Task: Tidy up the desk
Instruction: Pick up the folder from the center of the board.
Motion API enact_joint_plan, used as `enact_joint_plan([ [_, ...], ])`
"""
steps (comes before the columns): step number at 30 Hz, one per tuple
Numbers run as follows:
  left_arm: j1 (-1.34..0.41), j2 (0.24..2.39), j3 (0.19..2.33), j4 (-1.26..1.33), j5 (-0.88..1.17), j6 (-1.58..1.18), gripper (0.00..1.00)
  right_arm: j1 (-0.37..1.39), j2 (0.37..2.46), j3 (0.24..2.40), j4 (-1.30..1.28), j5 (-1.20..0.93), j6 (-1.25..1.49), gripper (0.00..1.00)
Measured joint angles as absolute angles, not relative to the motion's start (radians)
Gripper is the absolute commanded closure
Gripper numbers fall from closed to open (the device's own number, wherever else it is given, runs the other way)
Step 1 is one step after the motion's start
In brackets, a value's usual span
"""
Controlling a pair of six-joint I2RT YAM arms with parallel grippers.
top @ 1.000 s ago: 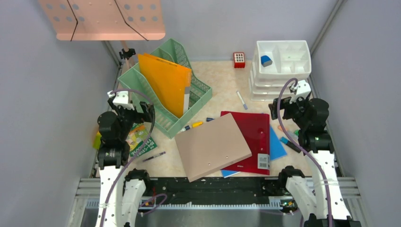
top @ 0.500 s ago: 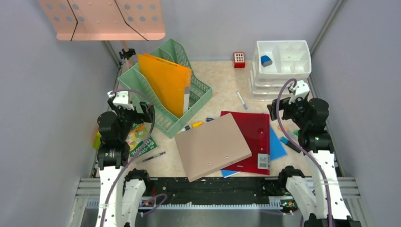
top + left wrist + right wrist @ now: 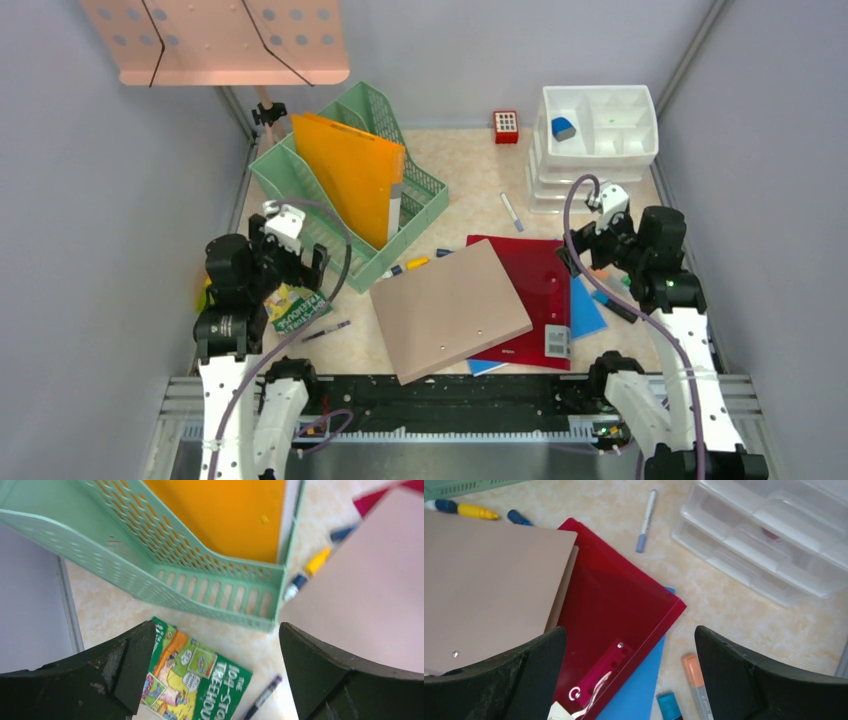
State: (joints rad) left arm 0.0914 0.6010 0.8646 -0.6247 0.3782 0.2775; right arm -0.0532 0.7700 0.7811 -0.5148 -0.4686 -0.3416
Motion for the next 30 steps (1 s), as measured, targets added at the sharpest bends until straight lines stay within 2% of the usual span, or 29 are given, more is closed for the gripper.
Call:
enact_joint_plan([
  [6, 0.091, 0.567, 0.869, -0.849, 0.430, 0.519, 0.01, 0.018, 0.822, 0.776, -0.558, -0.545, -0.397, 0.01],
  [15, 0.091, 0.556, 0.863, -0.887, 0.529, 0.604, 0.03, 0.205, 1.058, 0.740, -0.449, -0.591, -0.309, 0.03],
  [21, 0.075, 0.627, 0.775, -0.897, 0.556, 0.800, 0.03, 0.266, 1.240, 0.740, -0.436, -0.600, -0.274, 0.04],
  [25, -0.003, 0.681, 0.765, -0.932, 0.545, 0.936, 0.03, 0.266, 1.283, 0.741, -0.433, -0.614, -0.257, 0.04],
  [30, -0.236, 0.764, 0.765, -0.972, 0.419, 1.084, 0.04, 0.266, 1.329, 0.762, -0.439, -0.649, -0.246, 0.05],
])
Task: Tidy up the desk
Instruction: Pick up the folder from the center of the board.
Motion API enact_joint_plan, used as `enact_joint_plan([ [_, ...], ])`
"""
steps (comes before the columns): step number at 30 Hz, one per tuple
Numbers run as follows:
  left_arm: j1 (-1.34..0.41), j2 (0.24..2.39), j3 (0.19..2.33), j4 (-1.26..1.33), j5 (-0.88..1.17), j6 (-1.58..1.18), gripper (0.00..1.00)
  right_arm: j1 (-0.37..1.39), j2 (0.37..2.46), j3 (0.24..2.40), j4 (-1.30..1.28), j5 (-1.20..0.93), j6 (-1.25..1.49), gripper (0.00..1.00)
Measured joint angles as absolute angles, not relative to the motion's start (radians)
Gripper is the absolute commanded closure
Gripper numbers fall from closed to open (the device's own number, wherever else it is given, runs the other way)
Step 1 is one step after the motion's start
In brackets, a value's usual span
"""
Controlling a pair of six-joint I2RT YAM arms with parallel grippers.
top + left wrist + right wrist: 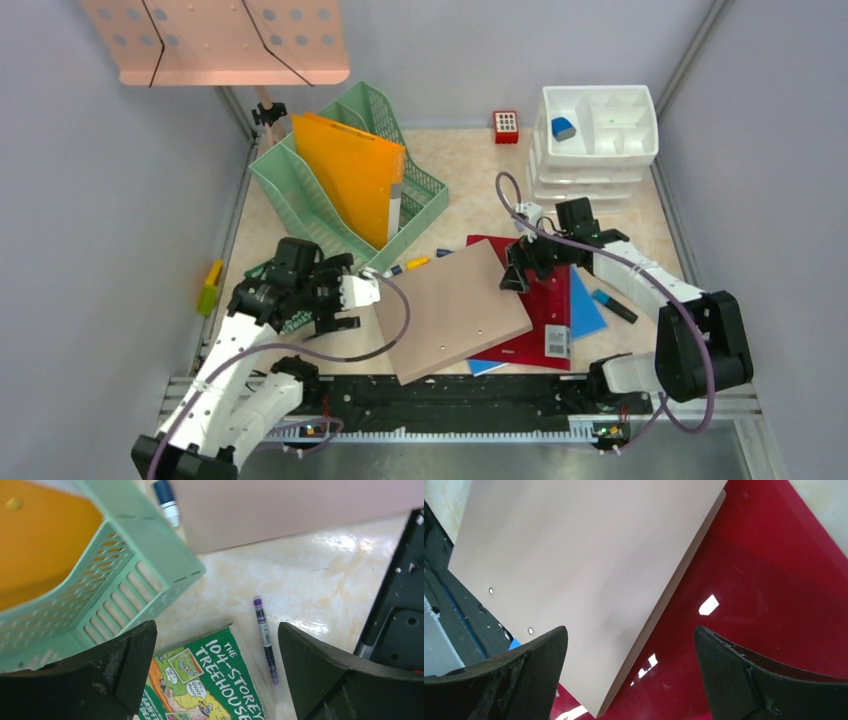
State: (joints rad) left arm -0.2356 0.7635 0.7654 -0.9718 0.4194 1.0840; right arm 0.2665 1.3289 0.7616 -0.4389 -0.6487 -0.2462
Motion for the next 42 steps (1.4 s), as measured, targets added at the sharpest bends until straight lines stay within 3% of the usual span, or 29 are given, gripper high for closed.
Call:
enact_joint_plan([
  [6, -0.461, 0.897, 0.788, -1.001, 0.290, 1.155, 0.05, 0.266, 1.372, 0.794, -0.434, -0.692, -0.246, 0.06],
  [15, -0.637, 1.008, 0.787, -0.892, 0.141, 1.151, 0.02, 0.266, 1.402, 0.793, -0.436, -0.702, -0.268, 0.07],
  [32, -0.639, 0.855, 0.791, -0.778, -0.074, 0.950, 0.02, 0.266, 1.402, 0.794, -0.444, -0.702, -0.287, 0.07],
  [42, -0.648, 0.881, 0.776, -0.786, 0.014, 0.865, 0.02, 0.266, 1.412, 0.801, -0.465, -0.710, -0.287, 0.07],
])
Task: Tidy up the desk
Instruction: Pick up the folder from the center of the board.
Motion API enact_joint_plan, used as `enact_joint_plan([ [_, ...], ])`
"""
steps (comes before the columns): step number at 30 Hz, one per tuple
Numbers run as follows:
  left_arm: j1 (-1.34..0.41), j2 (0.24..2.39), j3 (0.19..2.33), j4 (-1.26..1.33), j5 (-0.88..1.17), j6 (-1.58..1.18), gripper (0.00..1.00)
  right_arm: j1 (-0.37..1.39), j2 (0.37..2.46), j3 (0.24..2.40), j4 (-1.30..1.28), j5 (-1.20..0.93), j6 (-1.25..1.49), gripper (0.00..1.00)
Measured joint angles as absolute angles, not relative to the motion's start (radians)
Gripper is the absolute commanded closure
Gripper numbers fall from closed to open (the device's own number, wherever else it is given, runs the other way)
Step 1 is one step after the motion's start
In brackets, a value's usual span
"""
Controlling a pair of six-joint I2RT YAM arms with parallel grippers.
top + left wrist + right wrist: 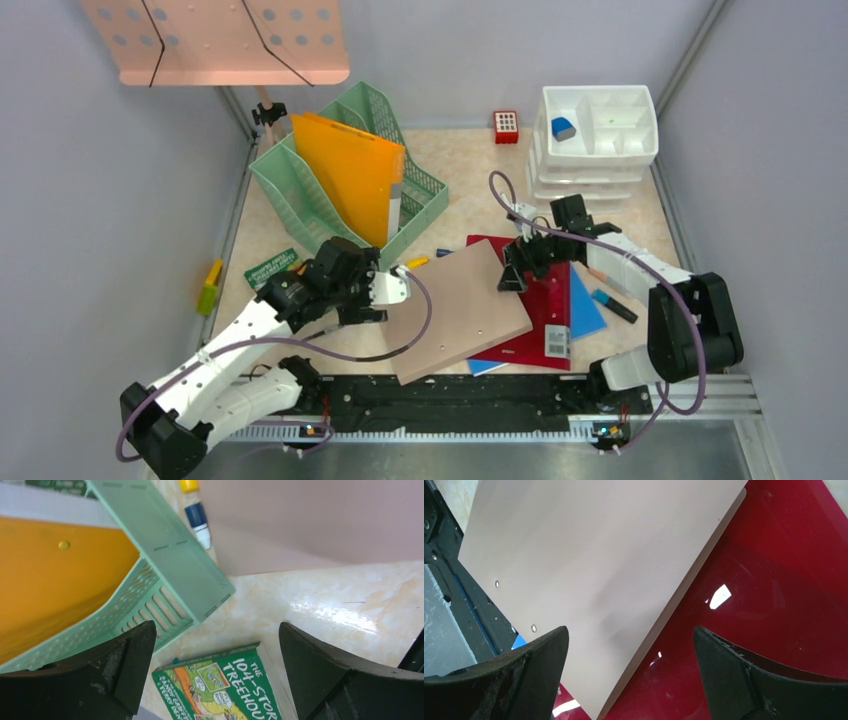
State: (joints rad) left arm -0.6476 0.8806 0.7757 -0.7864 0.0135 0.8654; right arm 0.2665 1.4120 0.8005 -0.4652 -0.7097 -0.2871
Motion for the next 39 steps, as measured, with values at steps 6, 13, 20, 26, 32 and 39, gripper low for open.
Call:
enact_joint_plan([
  [6, -0.733, 0.926, 0.741, -0.755, 0.072, 0.901, 0.02, 0.266, 1.469, 0.837, -0.494, -0.738, -0.286, 0.07],
  [13, -0.821, 0.994, 0.626, -0.728, 0.085, 0.962, 0.03, 0.266, 1.501, 0.867, -0.540, -0.764, -0.292, 0.08],
  [20, -0.872, 1.013, 0.496, -0.592, 0.069, 0.965, 0.03, 0.266, 1.544, 0.867, -0.558, -0.795, -0.295, 0.14],
  [26, -0.893, 0.991, 0.438, -0.421, 0.050, 0.955, 0.03, 0.266, 1.557, 0.872, -0.599, -0.842, -0.309, 0.23],
  [32, -0.908, 1.005, 0.424, -0.358, 0.029, 0.937, 0.03, 0.258, 1.581, 0.906, -0.649, -0.859, -0.350, 0.40],
  [39, -0.933, 1.056, 0.453, -0.362, -0.007, 0.907, 0.03, 0.237, 1.603, 0.955, -0.706, -0.853, -0.419, 0.74],
])
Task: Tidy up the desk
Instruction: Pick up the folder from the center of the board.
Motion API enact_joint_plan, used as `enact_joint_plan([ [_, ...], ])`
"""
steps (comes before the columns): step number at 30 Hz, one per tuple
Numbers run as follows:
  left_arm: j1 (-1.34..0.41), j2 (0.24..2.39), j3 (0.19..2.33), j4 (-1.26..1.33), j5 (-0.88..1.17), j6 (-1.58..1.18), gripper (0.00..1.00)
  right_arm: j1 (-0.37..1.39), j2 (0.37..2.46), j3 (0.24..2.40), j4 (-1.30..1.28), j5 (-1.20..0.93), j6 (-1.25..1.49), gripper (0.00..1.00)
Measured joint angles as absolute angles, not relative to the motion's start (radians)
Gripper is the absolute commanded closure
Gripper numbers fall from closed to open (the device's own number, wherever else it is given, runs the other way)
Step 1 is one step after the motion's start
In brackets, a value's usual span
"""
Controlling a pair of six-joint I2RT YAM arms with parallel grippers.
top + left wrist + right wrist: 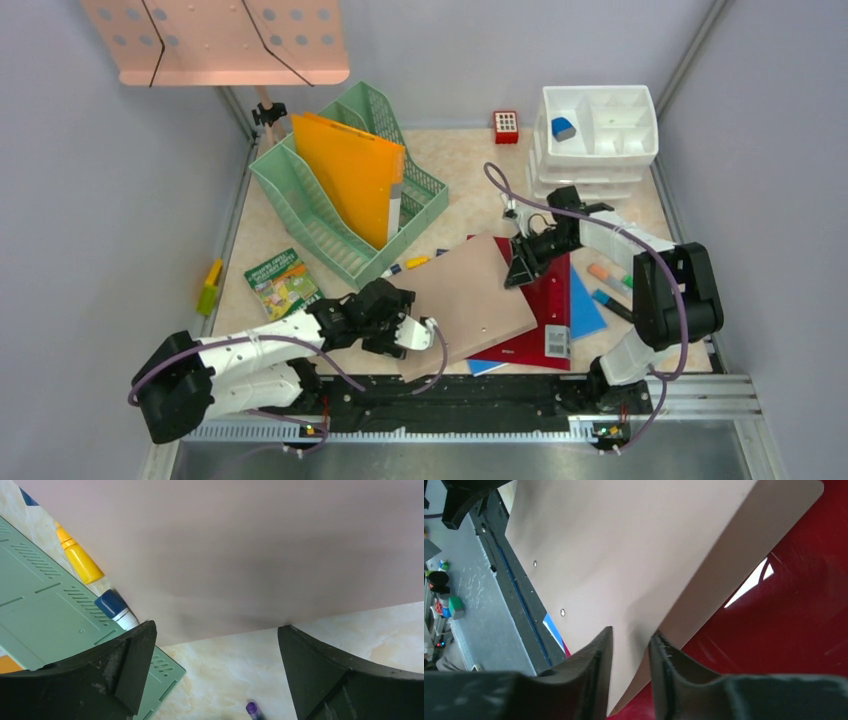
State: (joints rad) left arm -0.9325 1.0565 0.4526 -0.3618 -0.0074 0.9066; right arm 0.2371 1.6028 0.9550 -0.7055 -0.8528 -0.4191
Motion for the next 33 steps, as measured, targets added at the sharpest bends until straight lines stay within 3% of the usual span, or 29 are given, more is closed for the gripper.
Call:
enact_joint_plan([
  [5, -0.937, 1.055, 0.453, -0.362, -0.018, 0.892, 0.02, 0.236, 1.602, 0.997, -0.776, -0.862, -0.465, 1.00],
  [17, -0.938, 1.073, 0.579, -0.429, 0.015, 0.801, 0.01, 0.156, 1.553, 1.142, -1.017, -0.878, -0.541, 1.00],
  [26, -0.938, 1.127, 0.858, -0.651, 0.124, 0.666, 0.01, 0.129, 1.496, 1.163, -1.031, -0.721, -0.574, 1.00],
  [33, -0.938, 1.176, 0.934, -0.675, 0.205, 0.583, 0.01, 0.108, 1.542, 1.124, -1.027, -0.625, -0.580, 1.00],
])
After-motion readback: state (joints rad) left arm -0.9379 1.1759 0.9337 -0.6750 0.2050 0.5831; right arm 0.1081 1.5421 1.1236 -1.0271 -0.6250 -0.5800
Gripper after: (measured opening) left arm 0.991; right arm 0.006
